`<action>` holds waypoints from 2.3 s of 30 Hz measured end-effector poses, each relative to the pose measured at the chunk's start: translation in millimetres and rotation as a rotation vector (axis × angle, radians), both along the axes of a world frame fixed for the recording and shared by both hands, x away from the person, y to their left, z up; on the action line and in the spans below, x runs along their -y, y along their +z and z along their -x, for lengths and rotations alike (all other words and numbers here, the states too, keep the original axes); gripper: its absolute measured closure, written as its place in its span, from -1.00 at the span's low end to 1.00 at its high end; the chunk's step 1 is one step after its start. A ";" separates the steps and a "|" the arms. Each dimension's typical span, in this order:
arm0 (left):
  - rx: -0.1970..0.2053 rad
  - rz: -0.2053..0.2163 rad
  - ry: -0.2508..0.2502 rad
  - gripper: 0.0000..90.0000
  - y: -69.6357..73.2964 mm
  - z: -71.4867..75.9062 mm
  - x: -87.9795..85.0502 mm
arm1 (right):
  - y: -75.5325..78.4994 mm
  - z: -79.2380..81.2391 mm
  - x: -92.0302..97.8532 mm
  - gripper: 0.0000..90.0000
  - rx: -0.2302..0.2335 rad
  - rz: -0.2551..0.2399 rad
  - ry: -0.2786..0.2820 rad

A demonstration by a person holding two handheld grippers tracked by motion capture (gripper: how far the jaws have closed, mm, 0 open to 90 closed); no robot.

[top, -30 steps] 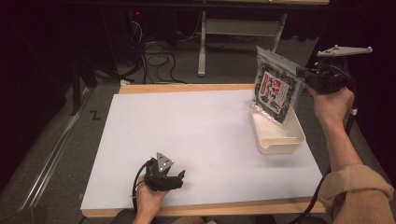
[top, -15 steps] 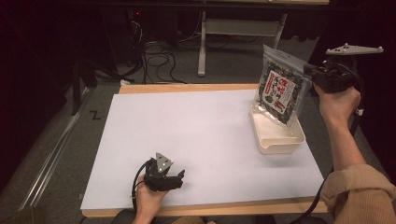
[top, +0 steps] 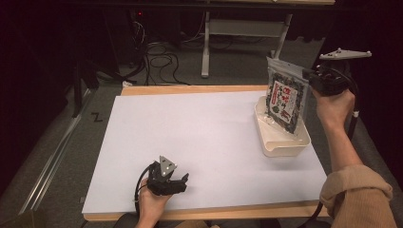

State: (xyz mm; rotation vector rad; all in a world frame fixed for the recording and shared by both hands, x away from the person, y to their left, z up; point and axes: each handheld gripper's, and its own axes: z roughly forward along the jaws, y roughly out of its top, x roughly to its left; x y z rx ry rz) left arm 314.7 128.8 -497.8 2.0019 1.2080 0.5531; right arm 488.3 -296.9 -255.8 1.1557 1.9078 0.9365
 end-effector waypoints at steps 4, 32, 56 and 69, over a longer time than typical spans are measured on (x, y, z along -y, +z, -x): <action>0.005 0.009 0.004 -0.56 0.5 0.3 -1.7 | -2.1 -2.3 -4.3 1.00 0.013 -0.006 0.013; 0.007 0.010 0.010 -0.56 -0.3 1.3 -2.4 | -15.4 -20.8 -4.3 1.00 0.035 0.044 0.050; -0.001 -0.002 0.013 -0.56 -1.7 0.8 -0.9 | -60.8 0.4 62.4 1.00 -0.115 -0.128 0.083; -0.009 -0.005 0.002 -0.56 -2.7 -1.0 0.6 | -64.8 7.4 80.8 0.42 -0.126 -0.142 -0.010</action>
